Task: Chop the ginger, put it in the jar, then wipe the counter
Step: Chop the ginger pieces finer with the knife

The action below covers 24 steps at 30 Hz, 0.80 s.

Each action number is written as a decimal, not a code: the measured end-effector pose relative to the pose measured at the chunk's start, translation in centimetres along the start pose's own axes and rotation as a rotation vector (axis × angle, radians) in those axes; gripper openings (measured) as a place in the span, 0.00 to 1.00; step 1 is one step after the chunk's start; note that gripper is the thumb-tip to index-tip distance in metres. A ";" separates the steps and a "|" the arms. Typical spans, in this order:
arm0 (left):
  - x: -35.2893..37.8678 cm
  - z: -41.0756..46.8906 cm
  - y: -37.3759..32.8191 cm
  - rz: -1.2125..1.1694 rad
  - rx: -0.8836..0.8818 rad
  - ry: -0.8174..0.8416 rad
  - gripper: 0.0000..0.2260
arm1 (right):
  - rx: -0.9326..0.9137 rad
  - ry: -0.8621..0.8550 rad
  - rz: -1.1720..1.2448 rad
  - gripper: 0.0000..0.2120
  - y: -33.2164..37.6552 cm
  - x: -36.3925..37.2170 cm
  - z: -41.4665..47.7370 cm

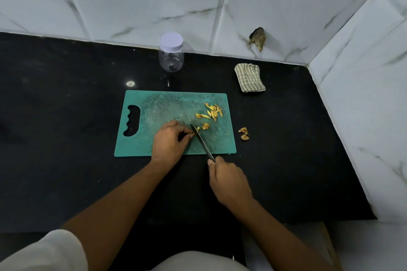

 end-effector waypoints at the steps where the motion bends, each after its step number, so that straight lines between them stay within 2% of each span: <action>1: 0.0 0.0 0.0 -0.006 -0.004 -0.003 0.03 | 0.000 0.001 -0.001 0.18 0.0 0.0 0.0; 11: -0.3 -0.1 -0.2 -0.011 -0.018 -0.008 0.02 | 0.045 0.013 -0.044 0.18 0.6 0.5 0.5; 17: -0.5 -0.1 0.1 -0.089 -0.045 0.028 0.05 | 0.056 -0.001 0.183 0.21 -1.6 -1.2 1.1; 24: -1.6 -0.2 0.2 -0.267 -0.091 0.001 0.08 | -0.101 0.114 -0.085 0.18 -2.8 -1.9 0.5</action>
Point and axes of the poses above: each hand's wrist, its own z-axis towards the middle knuckle, its own x-axis out of the palm, y = z × x, the point moved 4 cm from there along z, towards the middle knuckle, and after that the axes turned 8 degrees about z, right-handed, at the moved point
